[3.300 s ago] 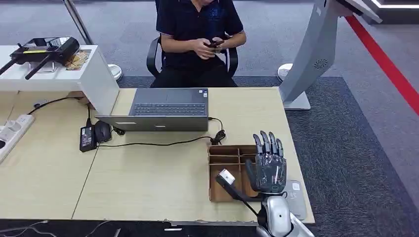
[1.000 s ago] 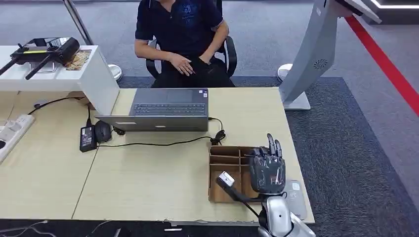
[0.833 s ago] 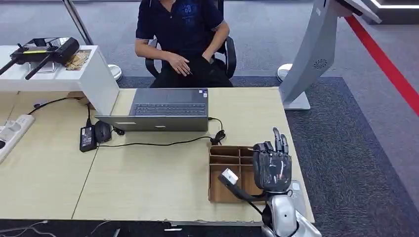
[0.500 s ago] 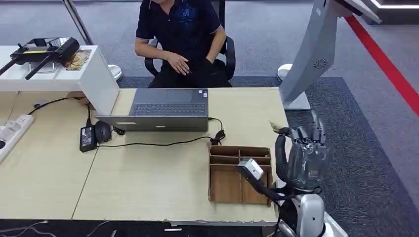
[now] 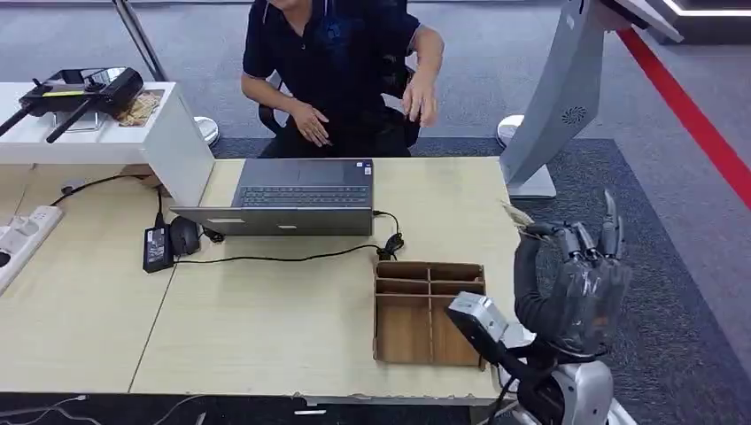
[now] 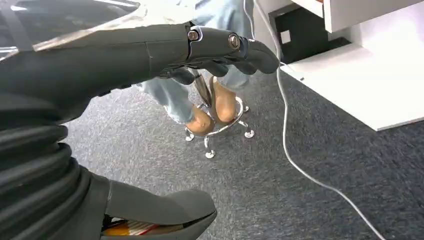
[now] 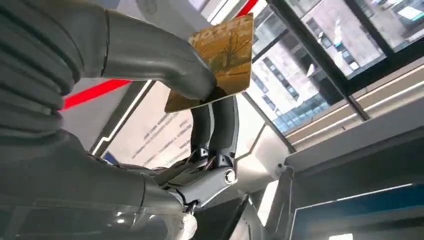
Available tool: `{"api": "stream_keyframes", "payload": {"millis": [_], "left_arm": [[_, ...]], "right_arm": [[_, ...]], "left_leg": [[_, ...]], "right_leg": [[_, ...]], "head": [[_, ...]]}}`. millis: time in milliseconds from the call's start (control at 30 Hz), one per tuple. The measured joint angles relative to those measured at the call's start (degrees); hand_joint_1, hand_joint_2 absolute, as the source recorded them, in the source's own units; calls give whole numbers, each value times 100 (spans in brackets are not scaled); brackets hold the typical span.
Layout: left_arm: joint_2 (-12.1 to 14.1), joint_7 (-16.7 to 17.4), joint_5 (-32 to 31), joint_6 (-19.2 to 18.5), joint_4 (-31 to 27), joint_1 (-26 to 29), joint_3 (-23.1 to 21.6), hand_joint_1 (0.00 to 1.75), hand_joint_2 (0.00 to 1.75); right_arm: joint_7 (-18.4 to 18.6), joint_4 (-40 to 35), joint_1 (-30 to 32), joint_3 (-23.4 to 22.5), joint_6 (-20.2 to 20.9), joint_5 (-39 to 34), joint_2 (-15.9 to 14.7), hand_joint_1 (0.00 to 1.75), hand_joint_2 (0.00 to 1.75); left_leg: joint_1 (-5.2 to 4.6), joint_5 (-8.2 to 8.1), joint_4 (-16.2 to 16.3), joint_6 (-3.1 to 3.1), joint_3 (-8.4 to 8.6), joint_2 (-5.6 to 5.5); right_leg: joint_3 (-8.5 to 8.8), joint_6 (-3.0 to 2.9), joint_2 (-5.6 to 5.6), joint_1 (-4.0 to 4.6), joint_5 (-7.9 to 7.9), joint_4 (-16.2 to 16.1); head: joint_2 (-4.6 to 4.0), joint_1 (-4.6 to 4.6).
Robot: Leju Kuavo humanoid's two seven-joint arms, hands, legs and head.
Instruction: Pass the card to the sensor for recognition and then transmit it.
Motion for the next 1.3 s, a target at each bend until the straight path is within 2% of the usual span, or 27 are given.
{"api": "stream_keyframes", "payload": {"millis": [200,400,800,1067,1100,1300], "left_arm": [[-11,-9,-17,0,0,-18,2,0,175],[-28,-22,-28,0,2,-27,2,0,175],[-33,-39,-17,0,46,-30,-11,0,175],[-33,-37,-7,0,52,-29,-24,0,175],[-33,-37,-7,0,52,-29,-26,0,175],[-33,-39,-7,0,59,-28,-26,0,175]], "right_arm": [[-400,205,-158,122,4,-247,321,175,175],[-618,505,-342,212,4,-435,612,175,175],[-843,981,-495,299,4,-592,974,175,175],[-927,1141,-509,339,4,-616,1088,175,175],[-927,1161,-514,343,4,-616,1095,0,175],[-927,1281,-550,358,2,-584,1125,0,175]], "left_leg": [[0,0,0,0,-1,-1],[0,0,0,0,-1,-1],[0,0,0,0,-1,-1],[0,0,0,0,-1,-1],[0,0,0,0,-1,-1],[0,0,0,0,-1,-1]], "right_leg": [[0,0,-1,0,0,1],[0,0,-1,0,0,1],[-1,0,-1,0,-1,1],[-1,0,-1,0,0,1],[-1,0,-1,0,-1,1],[-2,0,-1,0,-1,1]], "head": [[0,0],[0,0],[0,0],[0,0],[0,0],[0,0]]}}
